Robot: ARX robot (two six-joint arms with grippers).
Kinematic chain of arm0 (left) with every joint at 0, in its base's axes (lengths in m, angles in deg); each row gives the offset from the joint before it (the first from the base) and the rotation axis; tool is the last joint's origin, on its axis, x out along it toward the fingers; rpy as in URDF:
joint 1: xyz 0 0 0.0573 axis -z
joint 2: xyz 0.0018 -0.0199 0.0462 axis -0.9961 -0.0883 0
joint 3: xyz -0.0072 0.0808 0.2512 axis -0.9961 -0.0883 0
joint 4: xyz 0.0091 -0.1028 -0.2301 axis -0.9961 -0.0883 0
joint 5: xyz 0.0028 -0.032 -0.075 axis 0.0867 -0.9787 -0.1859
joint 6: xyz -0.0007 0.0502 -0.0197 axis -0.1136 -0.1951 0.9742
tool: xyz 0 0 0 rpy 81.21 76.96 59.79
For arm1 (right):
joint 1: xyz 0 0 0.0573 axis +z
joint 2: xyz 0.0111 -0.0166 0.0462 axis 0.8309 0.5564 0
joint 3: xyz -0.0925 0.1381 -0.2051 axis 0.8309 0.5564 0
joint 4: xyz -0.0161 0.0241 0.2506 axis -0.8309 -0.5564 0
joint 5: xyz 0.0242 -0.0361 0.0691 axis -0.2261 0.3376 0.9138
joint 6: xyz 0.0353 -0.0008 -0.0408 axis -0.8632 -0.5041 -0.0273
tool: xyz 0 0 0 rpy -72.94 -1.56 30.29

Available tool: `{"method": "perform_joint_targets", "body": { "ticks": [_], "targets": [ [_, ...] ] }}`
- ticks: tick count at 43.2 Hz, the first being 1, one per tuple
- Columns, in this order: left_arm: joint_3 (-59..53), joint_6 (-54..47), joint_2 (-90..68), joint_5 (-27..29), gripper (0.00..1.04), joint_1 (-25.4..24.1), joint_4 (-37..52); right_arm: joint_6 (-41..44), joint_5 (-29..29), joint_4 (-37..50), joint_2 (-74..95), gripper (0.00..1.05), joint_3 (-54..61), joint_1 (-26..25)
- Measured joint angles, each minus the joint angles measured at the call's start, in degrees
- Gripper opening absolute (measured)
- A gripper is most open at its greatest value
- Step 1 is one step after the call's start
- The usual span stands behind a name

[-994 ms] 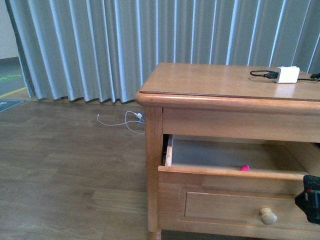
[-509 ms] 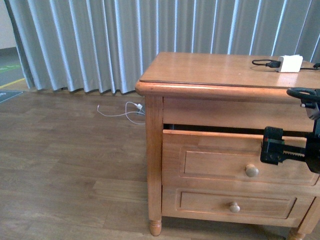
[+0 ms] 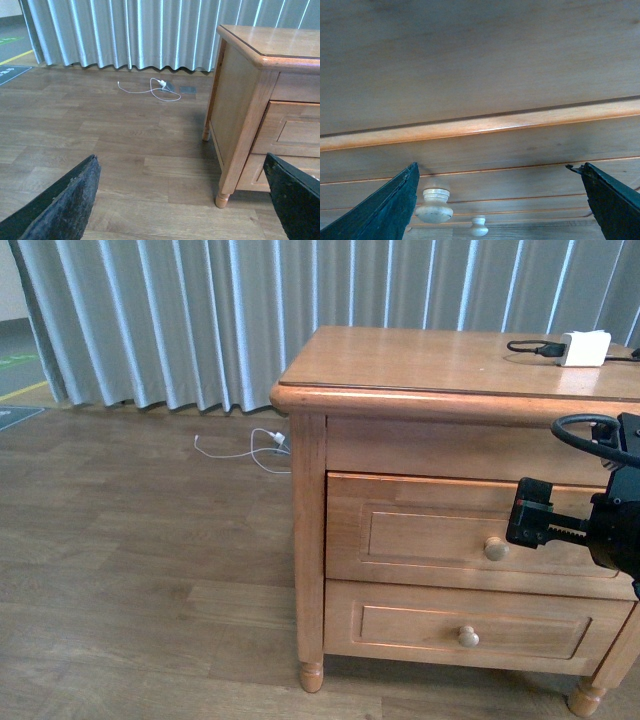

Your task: Place pink marker in drawer with both arms

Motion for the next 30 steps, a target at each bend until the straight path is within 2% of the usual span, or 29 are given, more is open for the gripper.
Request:
{"method": "perform_joint_targets", "body": {
  "ticks": [22, 30],
  "targets": [
    [0.00, 0.00, 0.00, 0.00, 0.99, 0.00, 0.00, -0.70, -1.60, -0.46, 1.14, 0.96, -1.53, 0.52],
    [0.00, 0.00, 0.00, 0.00, 0.99, 0.00, 0.00, -0.59, -1.09, -4.44, -1.90, 0.96, -0.48, 0.52]
  ]
}}
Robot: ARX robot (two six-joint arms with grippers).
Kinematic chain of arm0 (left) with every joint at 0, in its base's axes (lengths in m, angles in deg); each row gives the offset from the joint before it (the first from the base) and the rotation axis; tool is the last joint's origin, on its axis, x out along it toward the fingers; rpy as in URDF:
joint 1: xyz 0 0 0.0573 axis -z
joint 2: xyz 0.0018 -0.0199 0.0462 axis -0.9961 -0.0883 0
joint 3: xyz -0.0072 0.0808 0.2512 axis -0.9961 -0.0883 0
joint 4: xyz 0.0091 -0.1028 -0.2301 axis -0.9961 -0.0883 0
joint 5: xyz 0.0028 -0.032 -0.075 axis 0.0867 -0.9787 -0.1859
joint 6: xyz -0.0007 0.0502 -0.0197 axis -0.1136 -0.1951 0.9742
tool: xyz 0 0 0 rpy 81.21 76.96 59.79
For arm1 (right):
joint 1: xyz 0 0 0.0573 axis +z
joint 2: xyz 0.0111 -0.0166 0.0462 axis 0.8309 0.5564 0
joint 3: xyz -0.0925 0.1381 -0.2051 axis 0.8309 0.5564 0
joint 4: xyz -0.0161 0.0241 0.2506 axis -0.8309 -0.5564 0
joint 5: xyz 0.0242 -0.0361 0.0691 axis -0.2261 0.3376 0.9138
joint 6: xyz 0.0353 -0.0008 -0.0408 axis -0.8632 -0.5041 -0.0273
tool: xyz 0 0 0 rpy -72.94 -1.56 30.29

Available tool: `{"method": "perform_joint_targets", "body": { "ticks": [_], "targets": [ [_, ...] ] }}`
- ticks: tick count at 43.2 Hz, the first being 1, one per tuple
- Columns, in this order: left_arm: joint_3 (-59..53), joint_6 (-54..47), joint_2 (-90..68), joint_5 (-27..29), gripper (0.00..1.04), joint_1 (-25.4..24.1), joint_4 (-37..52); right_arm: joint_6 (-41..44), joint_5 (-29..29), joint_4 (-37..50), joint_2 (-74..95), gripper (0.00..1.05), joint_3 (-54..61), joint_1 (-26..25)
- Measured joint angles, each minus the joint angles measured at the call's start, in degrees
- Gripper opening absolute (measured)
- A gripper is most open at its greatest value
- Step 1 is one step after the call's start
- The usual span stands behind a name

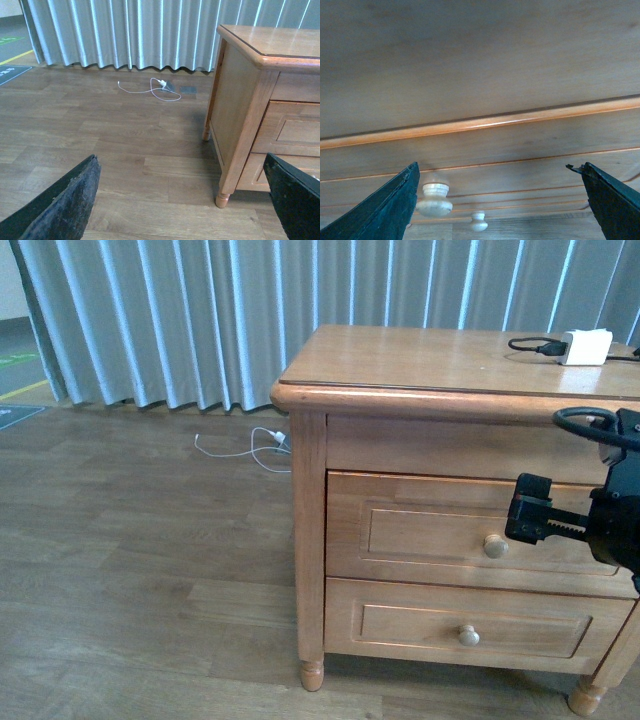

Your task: Place pink marker in drawer with both arms

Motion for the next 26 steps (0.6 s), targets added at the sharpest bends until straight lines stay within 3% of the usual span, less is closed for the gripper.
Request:
{"method": "perform_joint_targets", "body": {
  "ticks": [16, 26],
  "targets": [
    [0.00, 0.00, 0.00, 0.00, 0.99, 0.00, 0.00, 2.16, 11.89, -10.69, -26.10, 0.96, 16.09, -3.56],
    [0.00, 0.00, 0.00, 0.00, 0.99, 0.00, 0.00, 6.62, 21.31, -23.34, -50.01, 0.96, 26.36, -10.05]
  ]
}}
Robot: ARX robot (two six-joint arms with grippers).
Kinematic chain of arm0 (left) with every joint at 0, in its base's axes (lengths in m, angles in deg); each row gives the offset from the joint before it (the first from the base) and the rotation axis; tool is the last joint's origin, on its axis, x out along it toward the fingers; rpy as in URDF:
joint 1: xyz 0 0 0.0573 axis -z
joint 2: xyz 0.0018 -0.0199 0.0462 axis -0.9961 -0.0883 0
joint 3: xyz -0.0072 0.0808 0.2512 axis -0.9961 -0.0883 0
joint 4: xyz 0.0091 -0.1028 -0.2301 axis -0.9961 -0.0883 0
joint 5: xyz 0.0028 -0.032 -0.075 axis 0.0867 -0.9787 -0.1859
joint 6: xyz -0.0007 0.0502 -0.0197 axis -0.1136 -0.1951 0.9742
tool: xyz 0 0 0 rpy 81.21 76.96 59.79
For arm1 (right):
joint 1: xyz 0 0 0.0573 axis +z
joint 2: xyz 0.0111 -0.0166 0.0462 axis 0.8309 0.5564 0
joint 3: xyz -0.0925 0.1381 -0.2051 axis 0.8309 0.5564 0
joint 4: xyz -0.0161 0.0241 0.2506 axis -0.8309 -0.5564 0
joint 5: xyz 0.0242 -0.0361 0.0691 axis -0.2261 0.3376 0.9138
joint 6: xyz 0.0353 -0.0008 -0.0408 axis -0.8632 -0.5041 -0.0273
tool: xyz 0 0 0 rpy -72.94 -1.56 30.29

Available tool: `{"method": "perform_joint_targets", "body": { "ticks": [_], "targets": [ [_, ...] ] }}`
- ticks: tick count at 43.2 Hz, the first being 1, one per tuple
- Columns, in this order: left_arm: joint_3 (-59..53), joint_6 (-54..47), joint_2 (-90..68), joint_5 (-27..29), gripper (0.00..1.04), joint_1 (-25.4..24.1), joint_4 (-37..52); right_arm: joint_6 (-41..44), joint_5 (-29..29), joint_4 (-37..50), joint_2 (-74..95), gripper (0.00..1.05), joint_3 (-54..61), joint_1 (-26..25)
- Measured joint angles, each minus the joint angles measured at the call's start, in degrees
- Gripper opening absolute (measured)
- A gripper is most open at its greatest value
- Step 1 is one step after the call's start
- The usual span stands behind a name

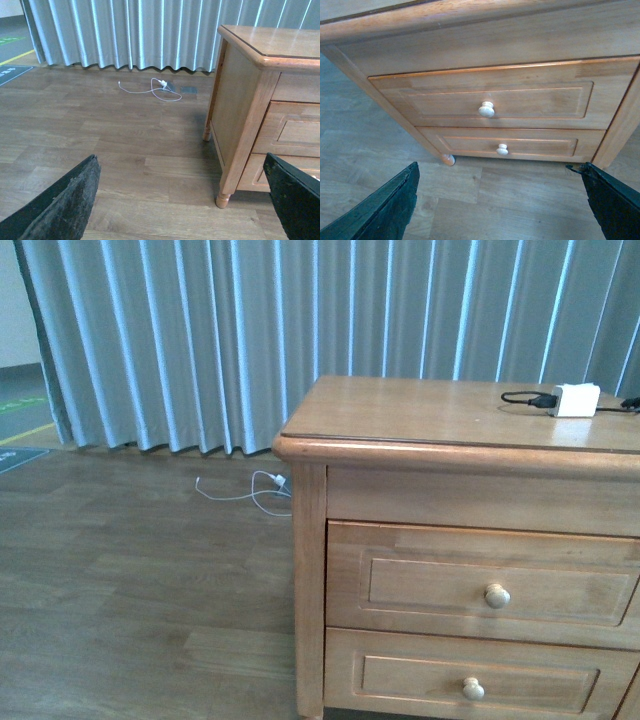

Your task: Place pink marker in drawer with both arms

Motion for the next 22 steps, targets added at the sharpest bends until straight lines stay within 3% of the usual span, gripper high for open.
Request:
{"method": "perform_joint_targets", "body": {
  "ticks": [9, 16, 17, 20, 22],
  "targets": [
    [-0.02, 0.00, 0.00, 0.00, 0.99, 0.00, 0.00, 1.46, 6.32, -10.99, -15.96, 0.96, 4.59, -11.23],
    [0.00, 0.00, 0.00, 0.00, 0.99, 0.00, 0.00, 1.57, 6.49, -11.23, -17.20, 0.96, 4.98, -12.46],
    [0.00, 0.00, 0.00, 0.00, 0.99, 0.00, 0.00, 1.84, 5.42, -9.62, -17.05, 0.95, 5.57, -12.31],
    [-0.02, 0.00, 0.02, 0.00, 0.99, 0.00, 0.00, 4.59, -2.45, 8.83, -17.31, 0.80, 12.52, -10.14],
    [-0.02, 0.00, 0.02, 0.00, 0.99, 0.00, 0.00, 5.75, -4.94, 16.74, -19.06, 0.70, 16.13, -8.59]
  ]
}}
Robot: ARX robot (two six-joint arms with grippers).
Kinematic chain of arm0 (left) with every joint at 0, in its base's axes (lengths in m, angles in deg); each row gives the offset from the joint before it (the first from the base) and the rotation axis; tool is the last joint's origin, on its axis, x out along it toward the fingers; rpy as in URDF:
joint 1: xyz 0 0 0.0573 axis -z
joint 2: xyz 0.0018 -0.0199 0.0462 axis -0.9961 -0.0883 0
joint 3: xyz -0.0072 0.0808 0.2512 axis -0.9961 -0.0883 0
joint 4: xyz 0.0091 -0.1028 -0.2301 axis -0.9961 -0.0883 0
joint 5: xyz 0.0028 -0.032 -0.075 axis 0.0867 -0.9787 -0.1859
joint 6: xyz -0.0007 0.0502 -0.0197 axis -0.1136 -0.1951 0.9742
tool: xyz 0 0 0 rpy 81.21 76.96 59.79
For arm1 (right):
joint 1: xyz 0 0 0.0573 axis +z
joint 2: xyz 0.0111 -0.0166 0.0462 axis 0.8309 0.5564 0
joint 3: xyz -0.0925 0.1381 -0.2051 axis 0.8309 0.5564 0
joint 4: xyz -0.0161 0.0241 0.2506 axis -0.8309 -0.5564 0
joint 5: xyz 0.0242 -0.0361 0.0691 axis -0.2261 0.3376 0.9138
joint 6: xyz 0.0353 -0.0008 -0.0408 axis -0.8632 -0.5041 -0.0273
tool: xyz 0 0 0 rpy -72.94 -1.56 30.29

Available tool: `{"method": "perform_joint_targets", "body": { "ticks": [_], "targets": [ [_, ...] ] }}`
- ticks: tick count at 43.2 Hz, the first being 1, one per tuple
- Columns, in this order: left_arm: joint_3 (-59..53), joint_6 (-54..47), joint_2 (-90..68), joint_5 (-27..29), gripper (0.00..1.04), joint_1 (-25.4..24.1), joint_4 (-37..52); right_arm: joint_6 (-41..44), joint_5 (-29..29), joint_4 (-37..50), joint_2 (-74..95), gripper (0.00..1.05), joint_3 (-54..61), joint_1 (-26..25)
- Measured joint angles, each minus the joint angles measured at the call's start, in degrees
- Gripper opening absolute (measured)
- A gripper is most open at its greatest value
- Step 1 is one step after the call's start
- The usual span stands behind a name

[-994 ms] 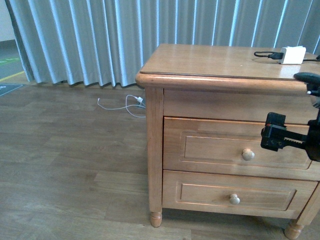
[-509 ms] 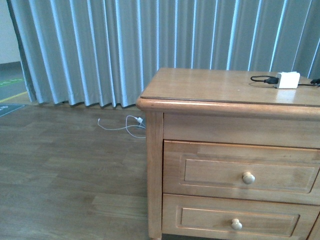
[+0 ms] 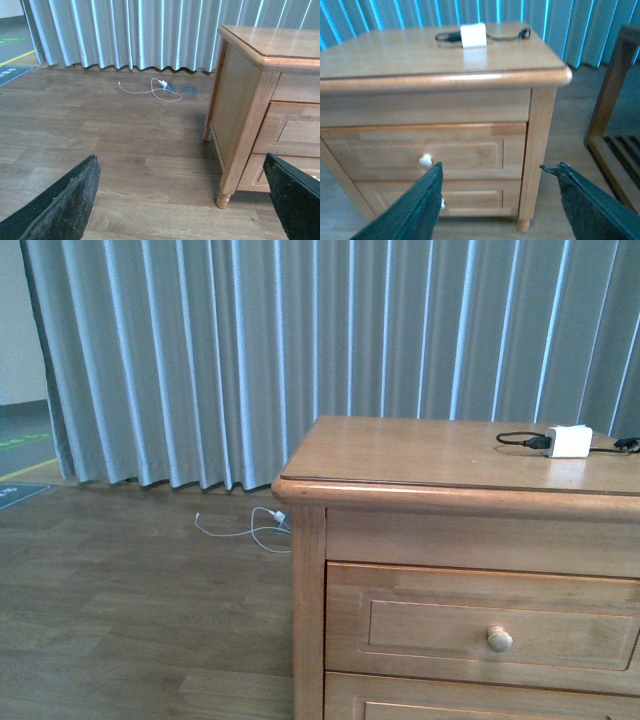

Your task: Place pink marker in drawer with both arms

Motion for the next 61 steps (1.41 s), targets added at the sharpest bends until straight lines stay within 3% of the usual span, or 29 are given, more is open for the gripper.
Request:
{"method": "perform_joint_targets", "body": {
  "ticks": [3, 17, 20, 23, 27, 61],
  "targets": [
    [0.02, 0.00, 0.00, 0.00, 0.99, 0.00, 0.00, 0.72, -1.92, 1.49, -3.74, 0.54, 1.64, 2.23],
    [0.02, 0.00, 0.00, 0.00, 0.99, 0.00, 0.00, 1.40, -6.73, -4.20, -13.27, 0.02, 5.57, 7.45],
    [0.02, 0.00, 0.00, 0.02, 0.99, 0.00, 0.00, 1.57, -8.02, -6.38, -16.35, 0.01, 6.34, 8.83],
    [0.00, 0.00, 0.00, 0.02, 0.99, 0.00, 0.00, 1.57, -13.09, -8.20, -18.60, 0.01, 6.88, 12.39],
    [0.00, -0.02, 0.00, 0.00, 0.99, 0.00, 0.00, 1.62, -13.25, -6.97, -20.06, 0.01, 8.94, 14.45],
    [0.00, -0.02, 0.00, 0.00, 0.99, 0.00, 0.00, 1.62, -13.64, -23.93, -37.44, 0.01, 9.05, 14.56]
  ]
}}
